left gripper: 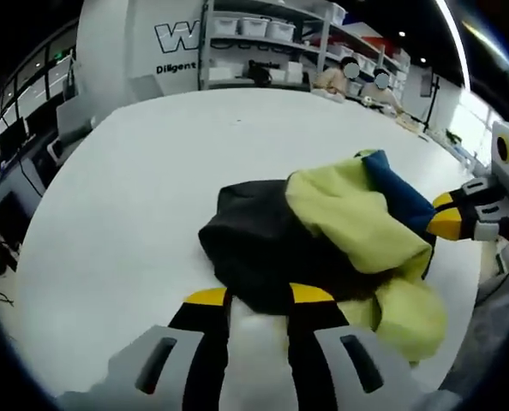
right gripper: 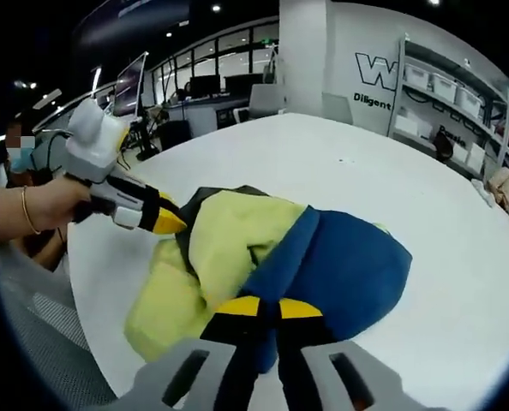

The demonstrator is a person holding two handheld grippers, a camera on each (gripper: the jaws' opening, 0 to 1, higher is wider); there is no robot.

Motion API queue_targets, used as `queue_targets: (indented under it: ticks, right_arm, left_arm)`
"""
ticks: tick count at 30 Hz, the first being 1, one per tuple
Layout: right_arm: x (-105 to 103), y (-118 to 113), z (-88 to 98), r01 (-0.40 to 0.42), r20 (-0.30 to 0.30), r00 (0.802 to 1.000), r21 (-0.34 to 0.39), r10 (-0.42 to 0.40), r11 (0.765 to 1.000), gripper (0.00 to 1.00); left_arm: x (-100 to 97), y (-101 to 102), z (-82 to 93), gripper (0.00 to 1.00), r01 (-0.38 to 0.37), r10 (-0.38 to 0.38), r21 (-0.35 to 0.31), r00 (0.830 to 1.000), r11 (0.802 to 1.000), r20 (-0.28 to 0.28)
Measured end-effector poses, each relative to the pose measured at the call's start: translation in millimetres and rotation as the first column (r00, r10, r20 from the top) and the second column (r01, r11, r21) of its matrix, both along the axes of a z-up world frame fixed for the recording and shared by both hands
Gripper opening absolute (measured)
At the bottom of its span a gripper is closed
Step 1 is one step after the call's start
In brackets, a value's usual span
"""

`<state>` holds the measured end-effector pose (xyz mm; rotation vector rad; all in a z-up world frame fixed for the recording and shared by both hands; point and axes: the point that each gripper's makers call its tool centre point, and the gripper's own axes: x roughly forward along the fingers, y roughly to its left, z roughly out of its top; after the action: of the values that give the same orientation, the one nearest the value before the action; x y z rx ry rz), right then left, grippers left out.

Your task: Fold the garment on the visible template until the final outline fits inside the template.

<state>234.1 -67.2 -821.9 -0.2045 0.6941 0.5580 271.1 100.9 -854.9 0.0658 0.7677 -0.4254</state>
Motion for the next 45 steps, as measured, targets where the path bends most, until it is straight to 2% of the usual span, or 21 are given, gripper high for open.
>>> queue_targets:
  ticks: [2,9,10,14,17,21,24,33,45]
  right_arm:
    - [0,-3,-0.6,0.01,-0.009,1.0,0.009,-0.01,1.0,0.0]
    - [0,-22,0.8,0.049,0.007,0.999,-0.019,-0.049,0.999,0.0]
    - [1,-25,1.3,0.054,0.01,0.999,-0.023,-0.054,0.998,0.0]
    - [5,-44,5.0,0.097,0.03,0.995,-0.037,-0.096,0.995,0.0]
    - [8,-63,3.9,0.135,0.032,0.991,-0.078,-0.133,0.988,0.0]
    - [13,-90,5.5,0.212,0.029,0.977,-0.095,-0.211,0.973,0.0]
    - [17,-105,8.5,0.266,0.016,0.964,-0.049,-0.265,0.963,0.0]
    - [25,-143,12.9,0.352,0.022,0.936,-0.072,-0.352,0.933,0.0]
    - [29,-196,10.3,0.454,0.023,0.891,-0.11,-0.454,0.884,0.0]
  left_arm:
    - [-2.6,-3,-2.4,0.1,0.012,-0.012,-0.016,1.0,1.0,-0.023]
    - [0.8,0,-2.0,0.01,0.006,-0.006,0.008,1.0,1.0,0.003]
    - [2.7,3,-1.1,0.0,0.023,-0.024,0.04,0.999,0.999,0.028]
    - [4.1,4,3.5,0.0,0.024,-0.026,0.043,0.998,0.999,0.048]
    - [5.2,7,5.9,0.0,0.018,-0.021,0.041,0.998,0.999,0.054]
    - [10.2,15,12.5,0.0,0.006,-0.009,0.044,0.997,0.999,0.076]
    - [13.2,23,16.6,0.0,-0.012,0.009,0.045,0.997,0.999,0.083]
    - [19.7,41,23.6,0.0,-0.057,0.053,0.041,0.994,0.998,0.094]
    - [24.6,77,22.8,0.0,-0.121,0.113,0.087,0.989,0.989,0.097]
